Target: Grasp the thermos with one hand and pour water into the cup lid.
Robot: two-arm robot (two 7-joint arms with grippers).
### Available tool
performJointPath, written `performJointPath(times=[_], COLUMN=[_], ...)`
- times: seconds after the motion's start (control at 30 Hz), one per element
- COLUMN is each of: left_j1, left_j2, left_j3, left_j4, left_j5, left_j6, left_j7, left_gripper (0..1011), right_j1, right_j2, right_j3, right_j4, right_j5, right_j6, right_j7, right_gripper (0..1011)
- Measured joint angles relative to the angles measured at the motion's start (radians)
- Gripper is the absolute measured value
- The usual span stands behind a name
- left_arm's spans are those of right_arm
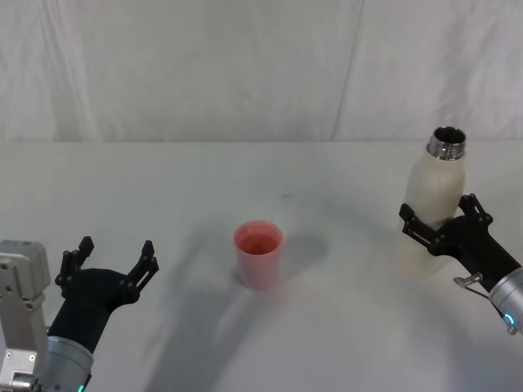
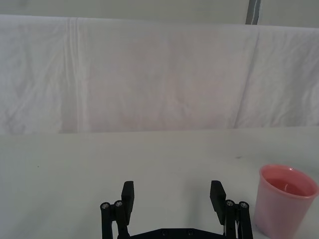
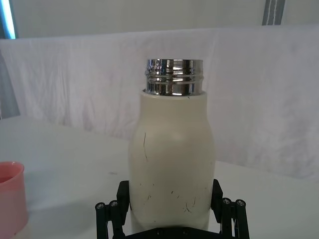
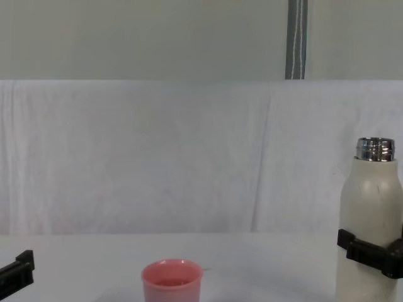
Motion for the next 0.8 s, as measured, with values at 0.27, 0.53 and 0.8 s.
performJointPath(times=[0.27,0.53,0.8], left_j1=[0.000,0.000,0.000], left_j2=[0.000,0.000,0.000], left_j3=[0.000,0.000,0.000], left_j4=[0.000,0.000,0.000], left_j5=[0.000,0.000,0.000], left_j6=[0.000,0.000,0.000], left_j7=[0.000,0.000,0.000], left_gripper=[1001,1001,1001], right_j1=[-0.008,-0.015,-0.023], right_j2=[-0.003,-0.003,-0.001], right_j3=[0.006,0.009,0.010], right_j4=[-0.006,-0.017,-0.026], right_j5=[0.007,-0.001,-0.002], right_j6=[-0.008,-0.010,-0.005], right_j7=[0.000,-0.009,-0.011], right_gripper=[1000,1000,1000])
